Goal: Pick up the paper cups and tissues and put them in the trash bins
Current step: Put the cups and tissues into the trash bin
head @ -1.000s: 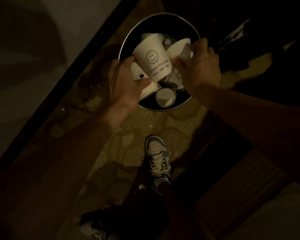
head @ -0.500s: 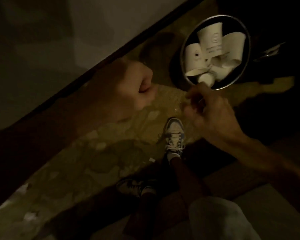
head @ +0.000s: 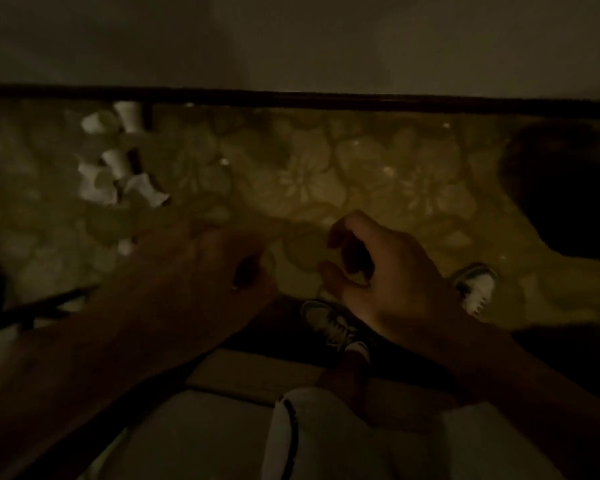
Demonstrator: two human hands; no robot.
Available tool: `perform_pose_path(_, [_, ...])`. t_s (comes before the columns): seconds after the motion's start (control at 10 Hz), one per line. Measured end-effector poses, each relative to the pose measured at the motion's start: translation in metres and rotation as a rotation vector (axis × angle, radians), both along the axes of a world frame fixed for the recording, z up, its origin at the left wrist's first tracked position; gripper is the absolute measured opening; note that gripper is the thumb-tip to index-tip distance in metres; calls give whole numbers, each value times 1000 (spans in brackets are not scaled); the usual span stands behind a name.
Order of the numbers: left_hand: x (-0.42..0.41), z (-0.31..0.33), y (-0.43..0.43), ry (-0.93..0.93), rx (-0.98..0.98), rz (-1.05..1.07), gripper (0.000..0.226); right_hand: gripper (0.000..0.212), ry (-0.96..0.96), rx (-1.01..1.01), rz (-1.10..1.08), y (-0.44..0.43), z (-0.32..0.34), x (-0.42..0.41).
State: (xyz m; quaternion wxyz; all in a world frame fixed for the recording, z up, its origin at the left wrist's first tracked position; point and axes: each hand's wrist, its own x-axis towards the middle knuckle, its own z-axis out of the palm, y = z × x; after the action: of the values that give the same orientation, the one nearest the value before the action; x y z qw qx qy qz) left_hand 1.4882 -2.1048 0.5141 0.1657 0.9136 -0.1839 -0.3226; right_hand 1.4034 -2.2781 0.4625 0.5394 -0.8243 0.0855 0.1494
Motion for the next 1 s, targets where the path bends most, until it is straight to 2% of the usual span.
perform_pose_path(0.1, [-2,-2,80,6,6,179,29,15,4,-18,122,66,-5,27])
perform_pose_path(0.3, [7,-46,187,72,-88,541,25,12,-6,-100,406,159,-27,92])
perform_pose_path(0.6, [75,-121,288,124,-174,1108,16,14,77,-160,753,269,-80,226])
perform_pose_path(0.7, [103,-148,315,81,-184,1246,7,9,79,-183,855,302,-98,276])
perform_pose_path(0.8, [127,-175,338,59,-200,1324,15,9,99,-233,913,336,-119,318])
perform_pose_path(0.9, [145,-197,358,119,-249,1423,24,12,189,-311,947,373,-141,349])
perform_pose_path(1.0, [163,-222,383,167,-318,1492,21,13,294,-380,916,408,-162,372])
